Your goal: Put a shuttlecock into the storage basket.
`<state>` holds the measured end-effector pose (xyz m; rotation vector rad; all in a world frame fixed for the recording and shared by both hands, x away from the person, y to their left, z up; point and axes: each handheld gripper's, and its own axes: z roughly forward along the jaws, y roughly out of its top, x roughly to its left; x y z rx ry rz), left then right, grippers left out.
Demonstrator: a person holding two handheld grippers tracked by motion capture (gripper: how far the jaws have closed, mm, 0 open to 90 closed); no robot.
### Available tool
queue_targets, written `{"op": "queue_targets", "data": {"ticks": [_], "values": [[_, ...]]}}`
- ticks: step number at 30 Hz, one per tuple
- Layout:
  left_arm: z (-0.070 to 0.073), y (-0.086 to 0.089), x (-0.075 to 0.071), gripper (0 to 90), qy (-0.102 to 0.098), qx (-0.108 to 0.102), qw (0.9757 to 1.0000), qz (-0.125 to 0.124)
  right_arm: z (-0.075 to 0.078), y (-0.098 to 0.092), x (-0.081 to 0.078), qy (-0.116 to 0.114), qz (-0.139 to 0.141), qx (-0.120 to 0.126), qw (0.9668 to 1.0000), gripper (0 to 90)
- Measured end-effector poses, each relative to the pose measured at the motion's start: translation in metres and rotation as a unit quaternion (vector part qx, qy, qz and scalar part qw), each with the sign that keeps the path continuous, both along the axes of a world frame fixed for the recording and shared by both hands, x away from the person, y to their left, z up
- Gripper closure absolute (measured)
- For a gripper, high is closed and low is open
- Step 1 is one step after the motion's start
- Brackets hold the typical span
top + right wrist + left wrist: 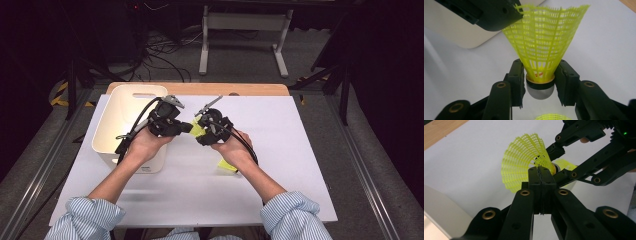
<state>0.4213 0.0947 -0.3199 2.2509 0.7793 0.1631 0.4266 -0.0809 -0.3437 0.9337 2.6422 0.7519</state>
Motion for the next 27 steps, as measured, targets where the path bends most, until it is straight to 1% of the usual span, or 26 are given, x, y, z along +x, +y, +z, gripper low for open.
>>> {"op": "queue_targets", "data": {"ticks": [4, 5, 6, 8, 12, 13, 16, 19, 23, 27], "values": [[0.001, -0.001, 0.000, 90.0, 0.000, -0.004, 1.0000, 0.000, 0.000, -0.002, 0.000, -0.004, -0.001, 0.001, 1.0000, 61.6], [0.001, 0.000, 0.000, 90.0, 0.001, -0.007, 1.0000, -0.001, 0.000, -0.002, 0.000, -0.007, -0.002, 0.004, 1.0000, 61.5], [0.001, -0.001, 0.000, 90.0, 0.001, -0.007, 1.0000, -0.002, -0.001, -0.003, 0.000, -0.007, -0.003, 0.009, 0.9999, 61.2], [0.001, -0.001, 0.000, 90.0, 0.001, -0.008, 1.0000, -0.002, -0.001, -0.004, -0.001, -0.007, -0.005, 0.013, 0.9999, 59.5], [0.002, -0.002, 0.000, 90.0, -0.001, -0.008, 1.0000, -0.001, -0.002, -0.006, -0.001, -0.010, -0.009, 0.014, 0.9998, 52.6], [0.002, -0.002, 0.000, 90.0, -0.002, -0.006, 1.0000, -0.001, -0.003, -0.007, -0.001, -0.017, -0.009, 0.015, 0.9997, 46.7], [0.002, -0.002, 0.000, 90.0, -0.001, -0.006, 1.0000, 0.003, -0.002, -0.008, -0.002, -0.025, -0.009, 0.016, 0.9995, 42.1], [0.003, 0.000, 0.001, 90.0, -0.001, -0.010, 0.9999, 0.009, -0.001, -0.015, -0.005, -0.038, -0.013, 0.026, 0.9989, 36.0], [0.004, 0.002, 0.002, 90.0, -0.001, -0.011, 0.9999, 0.012, -0.002, -0.020, -0.007, -0.046, -0.020, 0.032, 0.9982, 33.6], [0.005, 0.002, 0.002, 90.0, -0.001, -0.011, 0.9999, 0.012, -0.001, -0.029, -0.010, -0.055, -0.025, 0.044, 0.9972, 33.6]]}}
